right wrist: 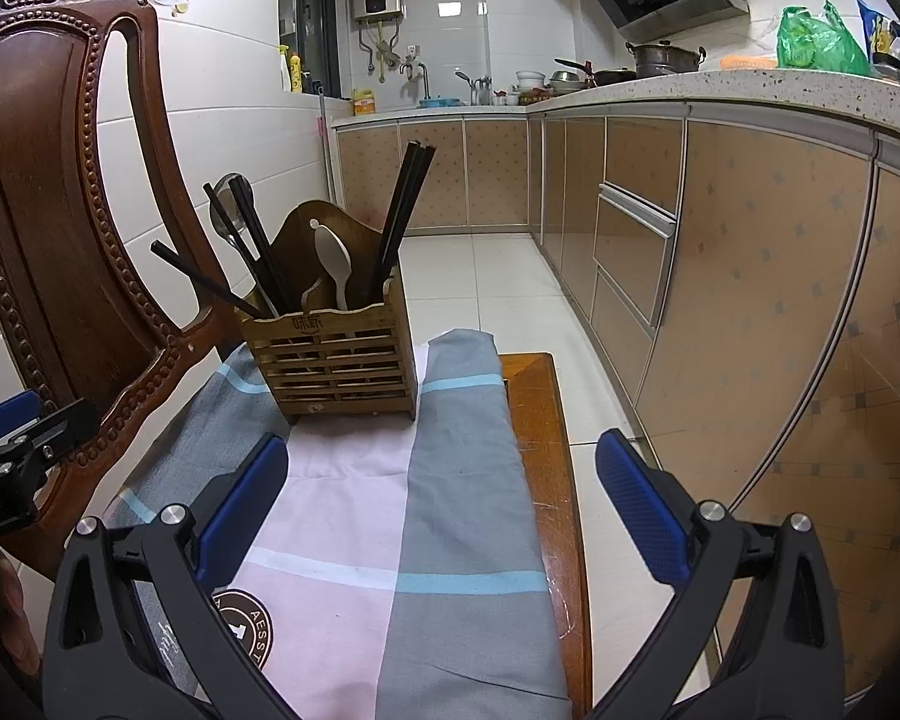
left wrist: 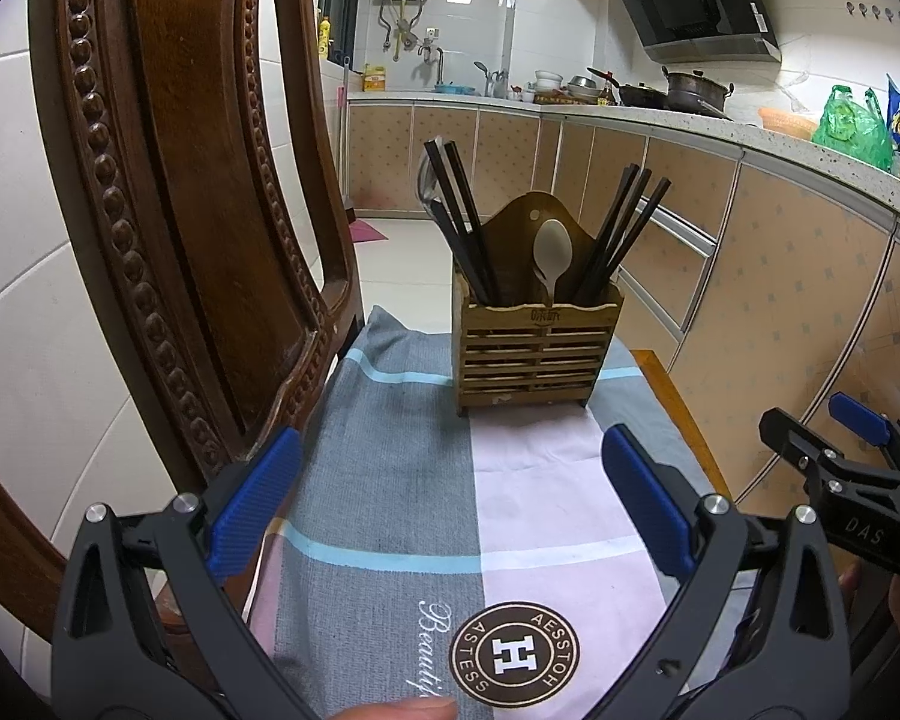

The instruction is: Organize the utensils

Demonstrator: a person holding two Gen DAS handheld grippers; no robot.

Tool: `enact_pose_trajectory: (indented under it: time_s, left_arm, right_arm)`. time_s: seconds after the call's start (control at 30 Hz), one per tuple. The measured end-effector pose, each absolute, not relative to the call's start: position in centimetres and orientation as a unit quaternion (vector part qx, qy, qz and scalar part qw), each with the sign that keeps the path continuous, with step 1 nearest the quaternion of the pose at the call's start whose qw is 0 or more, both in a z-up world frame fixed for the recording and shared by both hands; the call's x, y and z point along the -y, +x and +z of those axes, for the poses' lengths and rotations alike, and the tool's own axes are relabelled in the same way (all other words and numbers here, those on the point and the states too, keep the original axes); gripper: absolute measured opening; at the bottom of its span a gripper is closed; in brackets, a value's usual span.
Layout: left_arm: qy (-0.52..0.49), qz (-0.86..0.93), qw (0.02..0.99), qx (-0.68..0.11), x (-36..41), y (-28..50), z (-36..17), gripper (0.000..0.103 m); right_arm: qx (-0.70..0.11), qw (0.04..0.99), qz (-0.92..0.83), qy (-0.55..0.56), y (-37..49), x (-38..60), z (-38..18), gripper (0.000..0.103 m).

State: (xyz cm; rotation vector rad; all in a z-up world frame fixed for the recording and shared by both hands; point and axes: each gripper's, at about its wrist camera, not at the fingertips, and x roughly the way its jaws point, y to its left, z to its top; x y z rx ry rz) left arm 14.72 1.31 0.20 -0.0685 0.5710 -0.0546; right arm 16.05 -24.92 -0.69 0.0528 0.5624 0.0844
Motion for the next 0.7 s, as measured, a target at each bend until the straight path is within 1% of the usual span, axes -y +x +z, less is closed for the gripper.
enact_pose_trajectory:
  time_s: [0.7]
  left_arm:
    - [-0.034,-0.020,0.961,-0.275,-1.17,14.46,0.24,0.099]
  right_arm:
    - [-0.281,0.959,0.041,0.023,16.00,25.15,-0.84,0.100]
